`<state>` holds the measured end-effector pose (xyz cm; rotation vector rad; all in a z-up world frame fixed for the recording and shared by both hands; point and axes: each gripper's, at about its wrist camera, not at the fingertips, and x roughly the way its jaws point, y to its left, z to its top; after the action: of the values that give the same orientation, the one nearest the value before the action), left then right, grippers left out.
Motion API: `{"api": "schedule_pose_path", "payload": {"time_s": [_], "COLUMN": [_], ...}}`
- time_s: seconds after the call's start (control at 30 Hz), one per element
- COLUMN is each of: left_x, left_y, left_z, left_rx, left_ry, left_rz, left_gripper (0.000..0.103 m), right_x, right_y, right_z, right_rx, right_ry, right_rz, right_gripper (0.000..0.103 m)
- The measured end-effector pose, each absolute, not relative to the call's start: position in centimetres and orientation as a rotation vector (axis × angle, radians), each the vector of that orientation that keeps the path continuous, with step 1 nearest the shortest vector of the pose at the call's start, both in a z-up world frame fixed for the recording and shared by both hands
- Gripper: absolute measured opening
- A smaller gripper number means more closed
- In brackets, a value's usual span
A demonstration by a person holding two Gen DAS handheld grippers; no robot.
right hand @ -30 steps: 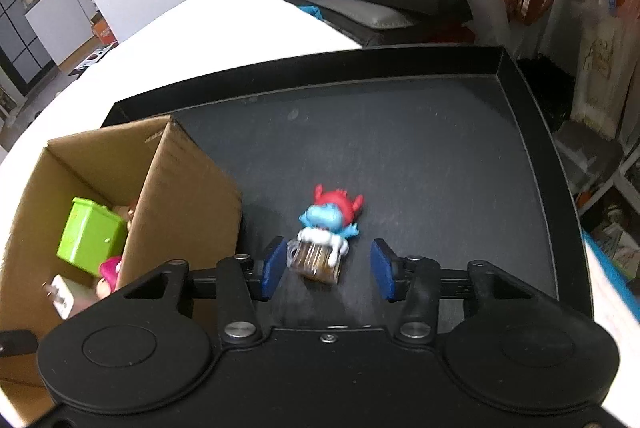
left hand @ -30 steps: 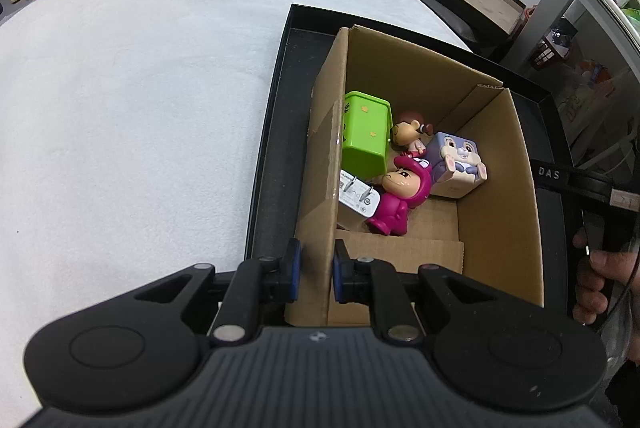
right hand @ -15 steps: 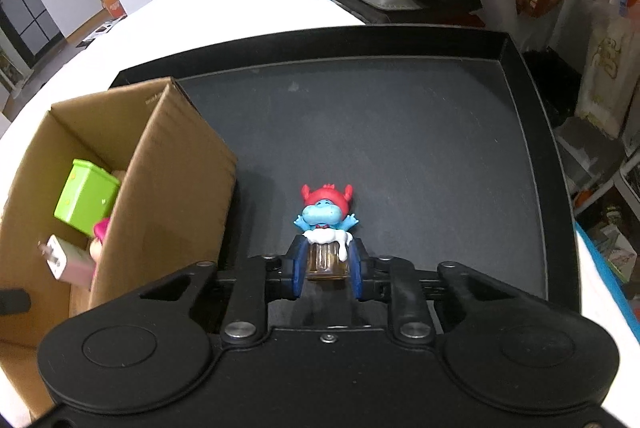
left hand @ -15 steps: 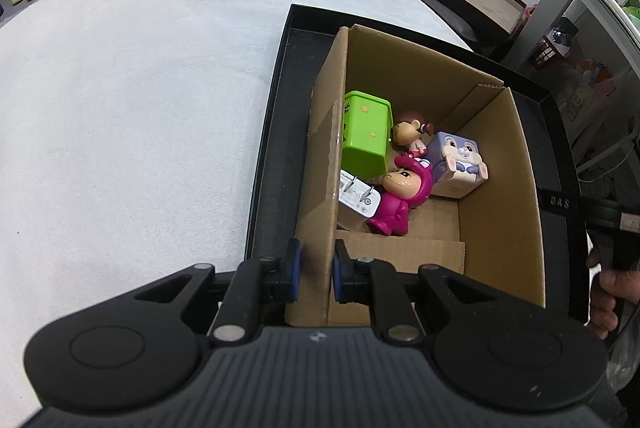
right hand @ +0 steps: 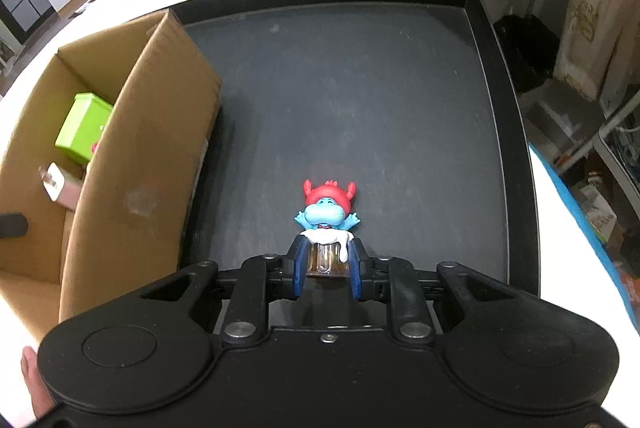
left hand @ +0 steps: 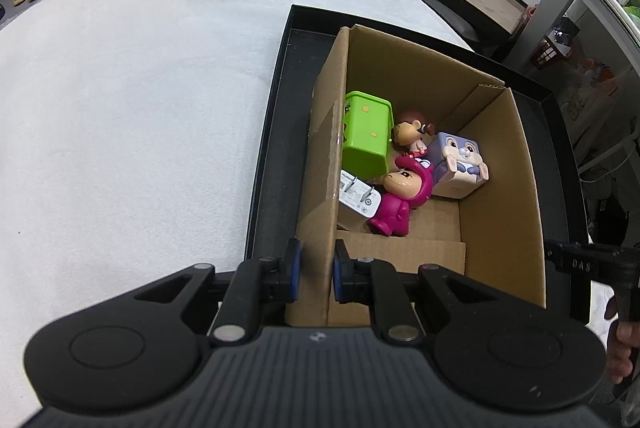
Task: Organize rigid objects
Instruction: 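Lift the blue mug figure with the right tool and carry it over the box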
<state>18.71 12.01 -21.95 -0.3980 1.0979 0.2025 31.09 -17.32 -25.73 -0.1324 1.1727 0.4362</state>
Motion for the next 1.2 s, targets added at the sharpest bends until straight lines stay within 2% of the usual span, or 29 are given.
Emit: {"api": "schedule_pose_path", "payload": {"time_s": [0.33,0.43,0.5,0.53,1.1,1.2], "left_x": [18.7,18.7,18.7,18.7,18.6,18.6], "left_y": [12.0,12.0,12.0,12.0,12.2,12.1], "left_z": [-21.8,-21.8,-21.8,-21.8,-21.8,-21.8], "left_rx": [-0.398,-0.399,-0.400,-0.399,-0.405,-0.403], "left_ry": [1.098,1.098,1.098,1.098,1.095,1.095], "left_rz": [0.203,0.203,0.203,0.203,0.199,0.200], "left_gripper": [0.015,0.015,0.015,0.015,0.015,0.015], "right_x": [30.1,30.2,30.4,30.5,31.3,31.4], "right_y": [-17.9,-18.1,-18.1,-18.1,-15.5,-15.3], "right_z": [-25.8,-25.5,-25.3,-25.3,-27.1,-27.0], "right_rx": [-0.154,-0.131,-0.114,-0.110,-0.201,-0.212], "right_ry": [1.229,1.225,1.217,1.215,1.252,1.250], "right_rz": [0.401,0.377,0.366,0.353,0.324,0.314], "right_gripper": [0.023,0.035,0.049,0.050,0.051,0.045]}}
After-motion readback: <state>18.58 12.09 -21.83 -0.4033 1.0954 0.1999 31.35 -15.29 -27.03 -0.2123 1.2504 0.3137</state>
